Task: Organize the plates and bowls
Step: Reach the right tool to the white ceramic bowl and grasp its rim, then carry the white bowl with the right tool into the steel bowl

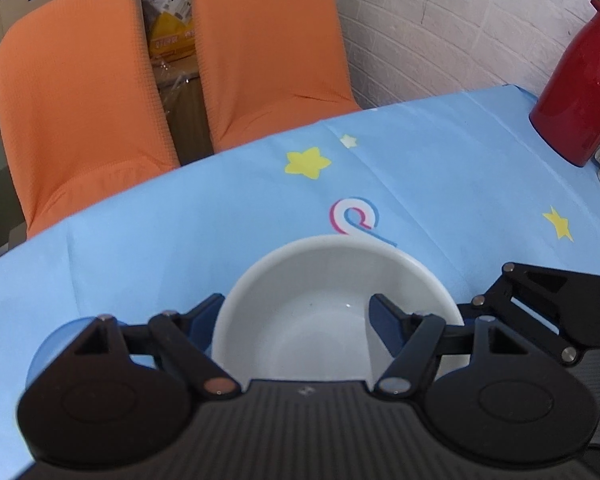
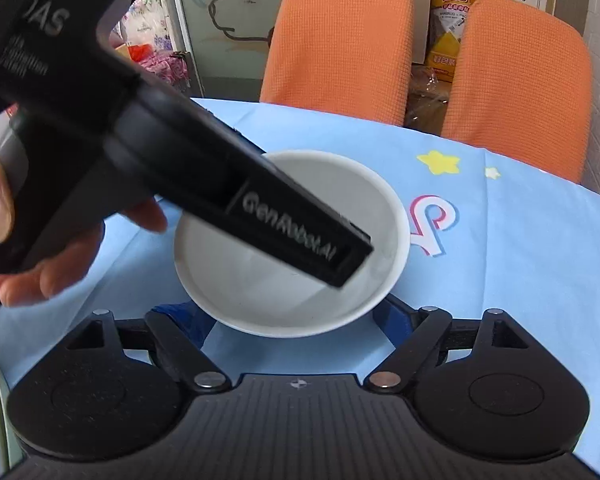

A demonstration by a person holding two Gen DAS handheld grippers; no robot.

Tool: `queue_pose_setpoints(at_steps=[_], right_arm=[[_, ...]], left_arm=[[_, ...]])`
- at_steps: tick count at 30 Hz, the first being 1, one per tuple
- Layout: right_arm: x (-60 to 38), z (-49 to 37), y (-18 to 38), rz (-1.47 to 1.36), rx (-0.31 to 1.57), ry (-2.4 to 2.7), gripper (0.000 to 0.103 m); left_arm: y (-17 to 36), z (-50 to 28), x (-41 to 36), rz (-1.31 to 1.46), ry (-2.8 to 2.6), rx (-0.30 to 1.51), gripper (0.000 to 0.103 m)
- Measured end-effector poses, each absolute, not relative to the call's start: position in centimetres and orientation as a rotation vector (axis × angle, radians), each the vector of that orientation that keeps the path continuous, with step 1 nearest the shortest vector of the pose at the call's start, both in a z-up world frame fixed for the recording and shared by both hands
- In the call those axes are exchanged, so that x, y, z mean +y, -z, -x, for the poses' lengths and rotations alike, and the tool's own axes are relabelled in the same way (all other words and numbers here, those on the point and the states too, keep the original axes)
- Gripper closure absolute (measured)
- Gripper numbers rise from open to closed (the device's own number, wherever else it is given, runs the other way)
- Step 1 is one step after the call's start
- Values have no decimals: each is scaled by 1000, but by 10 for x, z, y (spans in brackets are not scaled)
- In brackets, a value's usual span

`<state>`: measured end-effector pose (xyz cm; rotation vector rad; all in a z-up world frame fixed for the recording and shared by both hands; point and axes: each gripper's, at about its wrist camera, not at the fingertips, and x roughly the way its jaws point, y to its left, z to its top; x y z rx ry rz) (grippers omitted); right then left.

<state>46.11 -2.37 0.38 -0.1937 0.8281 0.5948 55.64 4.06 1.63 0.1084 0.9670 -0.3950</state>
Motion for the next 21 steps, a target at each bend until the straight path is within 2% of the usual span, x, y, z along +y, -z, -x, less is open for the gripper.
queue_pose_setpoints(at_steps=[10, 21], right_arm=[[-23, -438, -20, 254, 734, -568, 33], [-41, -387, -56, 311, 654, -555, 33]], left_arm=[[-25, -539, 35, -124, 397, 928, 31], [-68, -473, 13, -91, 383, 854, 31]])
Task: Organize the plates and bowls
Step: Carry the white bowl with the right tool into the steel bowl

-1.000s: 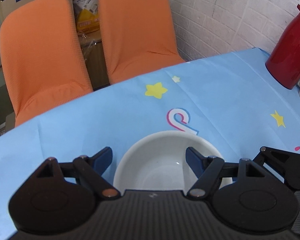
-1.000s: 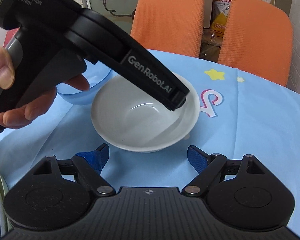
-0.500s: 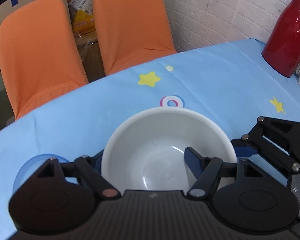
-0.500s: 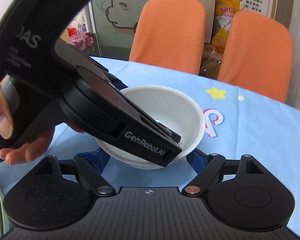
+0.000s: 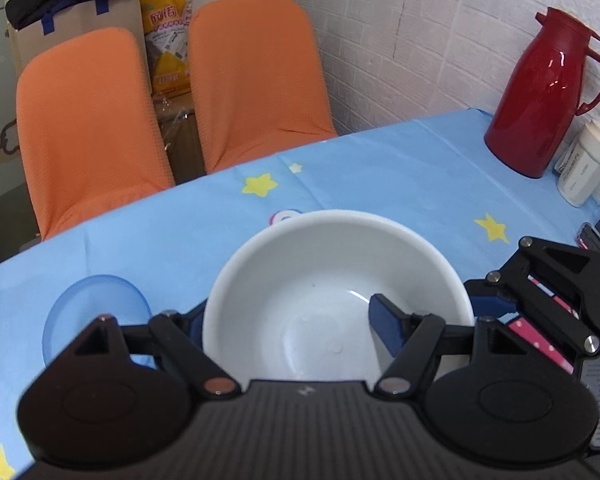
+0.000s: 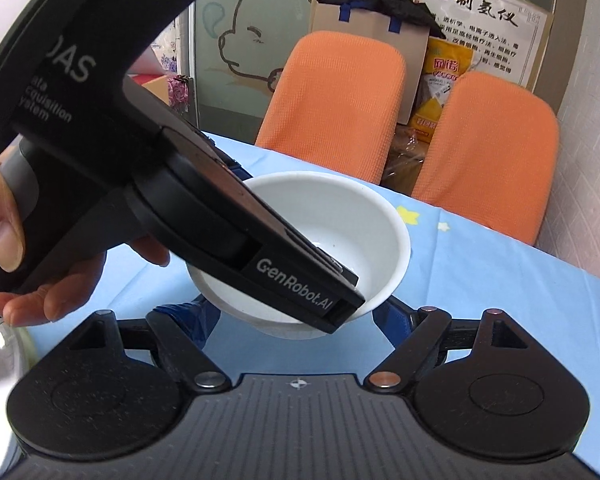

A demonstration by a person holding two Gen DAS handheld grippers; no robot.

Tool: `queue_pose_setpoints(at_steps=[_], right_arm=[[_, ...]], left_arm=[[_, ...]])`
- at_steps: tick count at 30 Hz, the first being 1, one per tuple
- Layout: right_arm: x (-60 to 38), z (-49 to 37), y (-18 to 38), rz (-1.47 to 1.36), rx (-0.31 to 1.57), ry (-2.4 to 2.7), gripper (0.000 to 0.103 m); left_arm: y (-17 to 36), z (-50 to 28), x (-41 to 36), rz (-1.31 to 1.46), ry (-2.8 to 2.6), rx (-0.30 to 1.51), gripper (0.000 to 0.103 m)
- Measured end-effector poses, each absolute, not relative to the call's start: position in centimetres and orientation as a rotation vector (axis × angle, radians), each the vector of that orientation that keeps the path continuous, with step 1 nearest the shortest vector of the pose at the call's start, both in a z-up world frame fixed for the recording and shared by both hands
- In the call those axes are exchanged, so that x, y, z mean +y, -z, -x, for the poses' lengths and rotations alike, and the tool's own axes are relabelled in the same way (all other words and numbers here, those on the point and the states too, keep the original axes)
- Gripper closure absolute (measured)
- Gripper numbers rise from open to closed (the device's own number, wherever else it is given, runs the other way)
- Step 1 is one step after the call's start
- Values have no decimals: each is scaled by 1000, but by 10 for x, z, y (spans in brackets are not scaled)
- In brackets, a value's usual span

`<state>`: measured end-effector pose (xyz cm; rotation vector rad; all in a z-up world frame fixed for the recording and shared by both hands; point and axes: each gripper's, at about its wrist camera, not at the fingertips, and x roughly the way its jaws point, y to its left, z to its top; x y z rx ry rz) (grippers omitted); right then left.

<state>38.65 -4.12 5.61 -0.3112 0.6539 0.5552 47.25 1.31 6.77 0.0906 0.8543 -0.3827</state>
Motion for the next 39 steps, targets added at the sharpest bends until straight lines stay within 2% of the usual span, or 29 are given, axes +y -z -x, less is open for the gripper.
queue_pose_setpoints(at_steps=[11, 22, 31, 39], right_arm=[[-78, -295, -75, 301, 595, -497, 33], [-92, -204, -47, 212, 592, -462, 32], [-90, -200, -27, 207, 627, -455, 32], [-100, -182, -27, 228, 658, -438, 32]], left_arm=[[-92, -381, -28, -92, 451, 810, 31], [-56, -302, -52, -77, 488, 841, 30], [-33, -300, -57, -127, 470, 852, 29], [-38, -309, -47, -99, 467, 857, 28]])
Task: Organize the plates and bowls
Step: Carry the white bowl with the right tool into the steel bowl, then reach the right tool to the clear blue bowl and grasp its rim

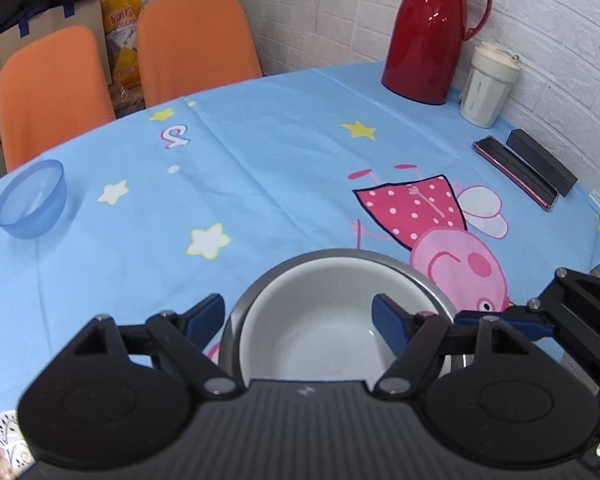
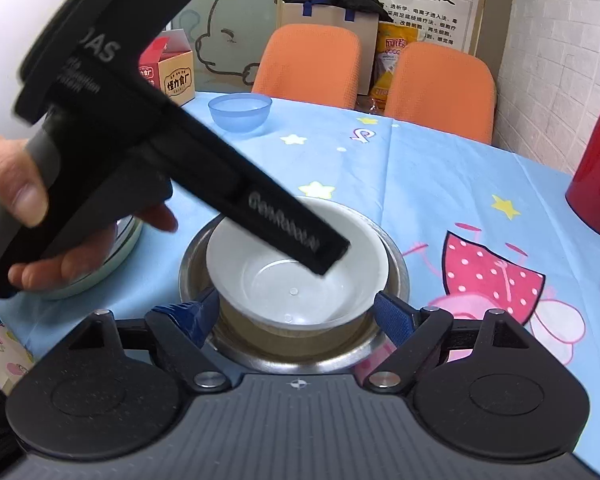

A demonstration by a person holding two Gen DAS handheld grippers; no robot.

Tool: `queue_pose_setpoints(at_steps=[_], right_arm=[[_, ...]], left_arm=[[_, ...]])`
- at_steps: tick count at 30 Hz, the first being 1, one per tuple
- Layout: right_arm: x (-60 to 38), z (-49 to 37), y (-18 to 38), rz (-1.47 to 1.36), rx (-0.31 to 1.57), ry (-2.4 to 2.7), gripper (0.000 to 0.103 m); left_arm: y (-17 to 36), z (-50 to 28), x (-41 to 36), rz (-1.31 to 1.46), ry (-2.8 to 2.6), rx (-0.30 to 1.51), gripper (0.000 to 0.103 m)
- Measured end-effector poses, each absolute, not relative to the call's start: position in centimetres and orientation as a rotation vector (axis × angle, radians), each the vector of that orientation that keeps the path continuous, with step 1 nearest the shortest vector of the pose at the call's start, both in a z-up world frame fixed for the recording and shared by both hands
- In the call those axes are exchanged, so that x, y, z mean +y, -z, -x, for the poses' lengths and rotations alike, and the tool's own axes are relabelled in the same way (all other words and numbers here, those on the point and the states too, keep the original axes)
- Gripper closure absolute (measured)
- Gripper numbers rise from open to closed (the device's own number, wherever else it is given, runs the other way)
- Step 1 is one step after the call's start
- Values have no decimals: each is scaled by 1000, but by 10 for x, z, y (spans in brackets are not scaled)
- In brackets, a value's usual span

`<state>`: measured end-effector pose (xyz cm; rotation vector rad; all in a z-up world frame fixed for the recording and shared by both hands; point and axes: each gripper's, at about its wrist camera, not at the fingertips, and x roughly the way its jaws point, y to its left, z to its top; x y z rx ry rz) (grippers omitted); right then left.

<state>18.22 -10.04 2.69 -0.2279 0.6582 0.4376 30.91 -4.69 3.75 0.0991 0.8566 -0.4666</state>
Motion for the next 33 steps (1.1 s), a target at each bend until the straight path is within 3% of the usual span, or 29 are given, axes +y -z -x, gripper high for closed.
queue_pose_setpoints(at_steps=[13, 25, 33], right_arm=[[-145, -177, -55, 149, 603, -383, 32], [-90, -307, -77, 72, 634, -494, 31], [-22, -399, -48, 168, 759, -562, 31]], left_arm=[[-52, -314, 37, -18, 287, 854, 27], [-52, -347, 123, 45, 176, 849, 27], [-53, -412, 161, 121, 131, 818, 27]])
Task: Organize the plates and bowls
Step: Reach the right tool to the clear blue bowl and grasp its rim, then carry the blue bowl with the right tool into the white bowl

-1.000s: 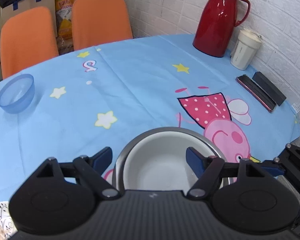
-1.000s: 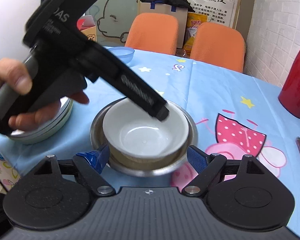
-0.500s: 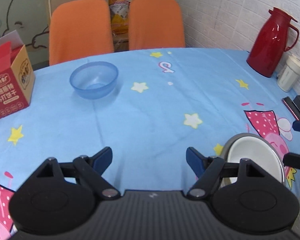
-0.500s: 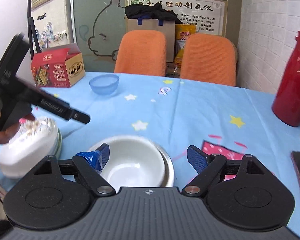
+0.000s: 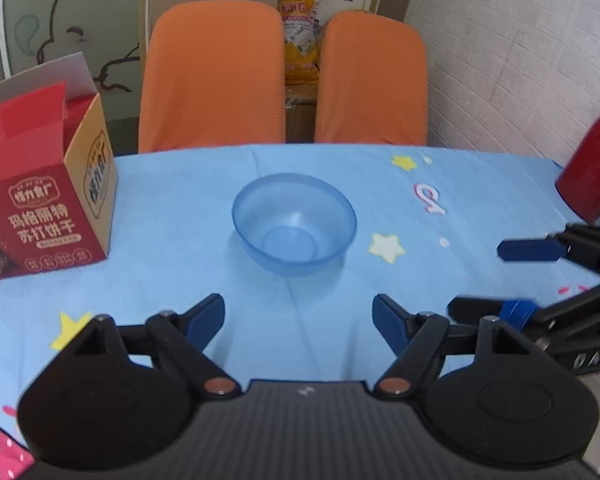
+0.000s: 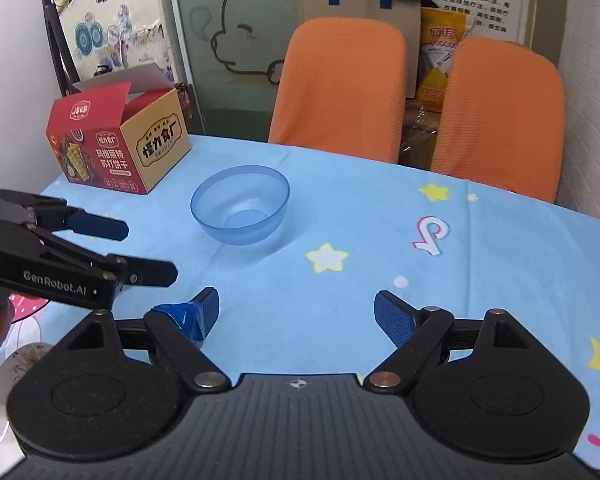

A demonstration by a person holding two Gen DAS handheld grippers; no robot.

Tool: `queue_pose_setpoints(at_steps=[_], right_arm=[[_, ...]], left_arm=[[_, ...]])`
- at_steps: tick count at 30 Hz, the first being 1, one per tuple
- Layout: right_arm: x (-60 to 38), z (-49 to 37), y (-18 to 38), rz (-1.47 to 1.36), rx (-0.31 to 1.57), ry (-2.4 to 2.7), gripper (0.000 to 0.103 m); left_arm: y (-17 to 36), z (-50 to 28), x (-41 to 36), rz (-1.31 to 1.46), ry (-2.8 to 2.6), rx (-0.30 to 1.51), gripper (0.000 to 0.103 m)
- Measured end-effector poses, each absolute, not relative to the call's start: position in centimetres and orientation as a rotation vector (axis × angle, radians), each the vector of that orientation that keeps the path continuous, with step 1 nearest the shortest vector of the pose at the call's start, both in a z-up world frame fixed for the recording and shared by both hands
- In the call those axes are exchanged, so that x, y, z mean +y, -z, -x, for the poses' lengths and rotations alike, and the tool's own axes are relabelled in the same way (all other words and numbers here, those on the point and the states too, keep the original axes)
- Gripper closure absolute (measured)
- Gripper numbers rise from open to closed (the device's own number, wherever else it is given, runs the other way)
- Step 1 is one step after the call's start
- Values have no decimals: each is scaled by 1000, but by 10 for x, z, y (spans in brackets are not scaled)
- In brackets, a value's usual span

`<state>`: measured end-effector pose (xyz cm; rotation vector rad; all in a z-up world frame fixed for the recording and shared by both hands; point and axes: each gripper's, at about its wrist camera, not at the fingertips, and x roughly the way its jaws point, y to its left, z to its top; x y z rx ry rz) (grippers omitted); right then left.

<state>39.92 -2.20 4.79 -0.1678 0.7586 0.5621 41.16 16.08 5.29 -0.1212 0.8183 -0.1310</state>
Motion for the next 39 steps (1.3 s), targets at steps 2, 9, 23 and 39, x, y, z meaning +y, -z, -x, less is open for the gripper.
queue_pose_setpoints(at_steps=[2, 9, 23, 39], right_arm=[[-9, -415, -38, 170, 781, -582, 31], [26, -452, -17, 184, 822, -626, 31], [60, -463, 7, 268, 773, -627, 31], [70, -454, 9, 268, 719, -641, 35]], left_arm=[[-53, -435, 170, 180, 130, 810, 27], [-31, -496, 180, 245, 94, 874, 27], [-6, -523, 182, 225, 113, 901, 29], [-8, -515, 179, 181, 157, 910, 55]])
